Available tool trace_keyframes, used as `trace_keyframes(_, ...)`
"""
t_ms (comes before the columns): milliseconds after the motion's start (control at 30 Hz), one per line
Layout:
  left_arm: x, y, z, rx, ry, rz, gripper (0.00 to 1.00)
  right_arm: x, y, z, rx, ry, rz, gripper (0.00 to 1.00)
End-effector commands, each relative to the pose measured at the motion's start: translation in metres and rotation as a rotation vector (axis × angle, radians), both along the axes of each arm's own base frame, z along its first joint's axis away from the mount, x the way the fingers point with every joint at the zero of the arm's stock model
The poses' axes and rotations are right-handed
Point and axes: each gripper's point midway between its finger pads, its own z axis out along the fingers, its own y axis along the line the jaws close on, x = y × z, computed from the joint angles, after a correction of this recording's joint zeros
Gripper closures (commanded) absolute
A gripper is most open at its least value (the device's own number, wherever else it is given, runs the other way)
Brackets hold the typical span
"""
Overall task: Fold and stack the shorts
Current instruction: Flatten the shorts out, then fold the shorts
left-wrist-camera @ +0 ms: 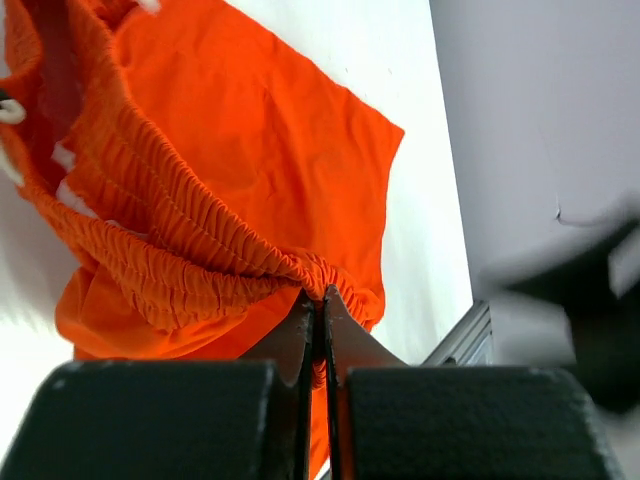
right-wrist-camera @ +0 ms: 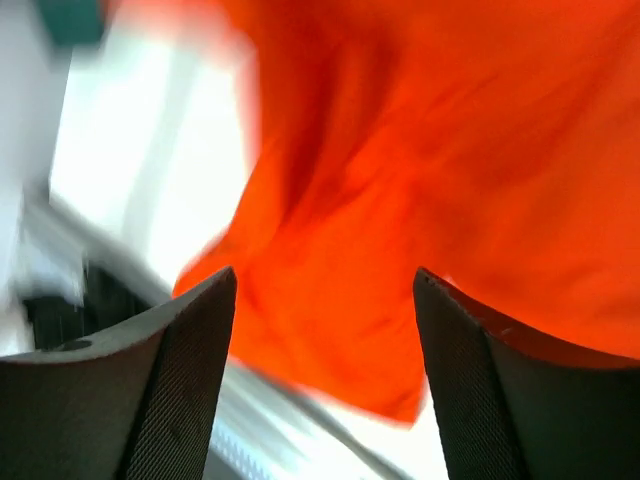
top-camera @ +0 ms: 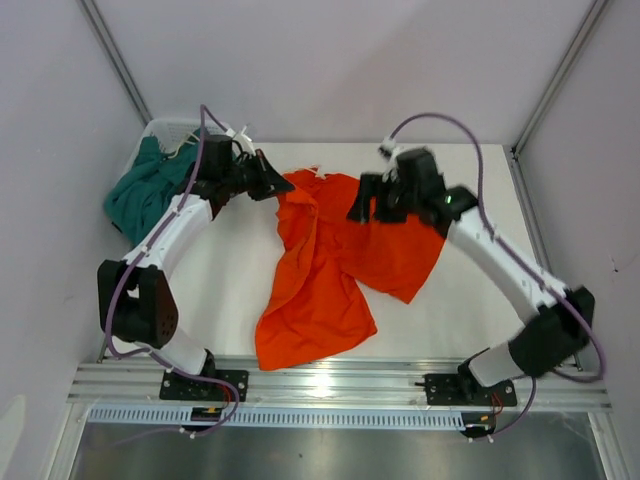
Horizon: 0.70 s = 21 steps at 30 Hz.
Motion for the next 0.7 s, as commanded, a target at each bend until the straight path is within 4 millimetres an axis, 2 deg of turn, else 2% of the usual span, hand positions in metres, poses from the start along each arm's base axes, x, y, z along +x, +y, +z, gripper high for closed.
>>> trace_keyframes(0,0.007,0.014,0.024,-0.057,-0.049,0.021,1.0,-0.058,0.037,0.016,-0.025,-0.21,0.082,0.28)
trace_keyframes(33,0.008,0.017,0.021,-0.058,-0.033,0.028,1.0,-0.08,0.045,-0.01,-0.029,-0.15,0.096,0.28)
trace_keyframes(67,0.009,0.021,0.017,-0.061,-0.02,0.034,1.0,-0.108,0.066,-0.013,-0.015,-0.155,0.163,0.28)
trace_keyframes(167,0.009,0.024,0.005,-0.081,0.013,0.046,1.0,-0.147,0.089,-0.033,-0.046,-0.135,0.194,0.28)
trace_keyframes(200,0.01,0.027,0.005,-0.084,0.015,0.053,1.0,-0.168,0.103,-0.042,-0.093,-0.16,0.222,0.29)
trace_keyframes(267,0.009,0.028,-0.002,-0.088,0.031,0.06,1.0,-0.183,0.117,-0.047,-0.127,-0.175,0.214,0.29)
trace_keyframes(300,0.01,0.029,-0.003,-0.089,0.032,0.062,1.0,-0.202,0.128,-0.055,-0.149,-0.176,0.255,0.29)
trace_keyframes(333,0.01,0.03,-0.004,-0.088,0.038,0.065,1.0,-0.206,0.139,-0.07,-0.192,-0.164,0.258,0.3)
trace_keyframes(367,0.01,0.03,-0.005,-0.091,0.039,0.064,1.0,-0.207,0.142,-0.081,-0.234,-0.161,0.235,0.31)
trace_keyframes(400,0.009,0.03,-0.005,-0.096,0.043,0.063,1.0,-0.219,0.151,-0.09,-0.256,-0.16,0.259,0.32)
trace_keyframes(433,0.009,0.03,-0.007,-0.1,0.051,0.063,1.0,-0.224,0.159,-0.112,-0.309,-0.144,0.271,0.34)
trace_keyframes(500,0.009,0.031,-0.007,-0.111,0.054,0.059,1.0,-0.235,0.177,-0.113,-0.308,-0.167,0.271,0.36)
trace_keyframes(533,0.008,0.03,-0.008,-0.122,0.062,0.053,1.0,-0.25,0.186,-0.123,-0.324,-0.174,0.297,0.37)
trace_keyframes(600,0.007,0.032,-0.008,-0.129,0.067,0.053,1.0,-0.262,0.2,-0.127,-0.302,-0.171,0.303,0.38)
trace_keyframes(667,0.007,0.033,-0.007,-0.129,0.067,0.056,1.0,-0.268,0.21,-0.143,-0.301,-0.159,0.3,0.38)
